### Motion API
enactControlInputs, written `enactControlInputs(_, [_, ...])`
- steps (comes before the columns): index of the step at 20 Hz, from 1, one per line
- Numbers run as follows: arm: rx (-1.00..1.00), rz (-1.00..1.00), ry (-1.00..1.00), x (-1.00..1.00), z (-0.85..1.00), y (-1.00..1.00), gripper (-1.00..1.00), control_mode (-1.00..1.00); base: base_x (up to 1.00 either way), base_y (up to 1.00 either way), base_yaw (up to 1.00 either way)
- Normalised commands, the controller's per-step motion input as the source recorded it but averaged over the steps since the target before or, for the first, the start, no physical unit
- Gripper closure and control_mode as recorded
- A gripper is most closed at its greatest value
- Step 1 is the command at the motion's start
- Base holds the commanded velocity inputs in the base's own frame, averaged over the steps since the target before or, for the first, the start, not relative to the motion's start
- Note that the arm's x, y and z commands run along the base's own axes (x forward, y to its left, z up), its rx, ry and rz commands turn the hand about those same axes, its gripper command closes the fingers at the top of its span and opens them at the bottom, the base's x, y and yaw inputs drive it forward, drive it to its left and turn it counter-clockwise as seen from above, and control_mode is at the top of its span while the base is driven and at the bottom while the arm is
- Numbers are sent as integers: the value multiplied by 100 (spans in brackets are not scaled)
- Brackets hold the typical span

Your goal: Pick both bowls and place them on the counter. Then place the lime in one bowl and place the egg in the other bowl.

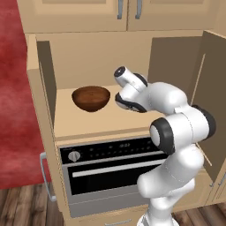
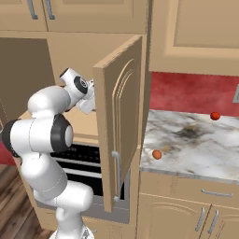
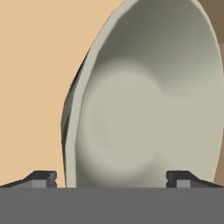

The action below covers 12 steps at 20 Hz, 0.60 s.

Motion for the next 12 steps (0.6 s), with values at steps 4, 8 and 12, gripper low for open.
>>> enactControlInputs(4, [0, 0, 7, 7, -32, 0, -100, -100, 0, 0, 0])
enactControlInputs(8, [0, 0, 9, 14, -35, 0, 100, -100, 0, 0, 0])
enactControlInputs(12, [0, 2, 3, 3, -20, 0, 100, -100, 0, 0, 0])
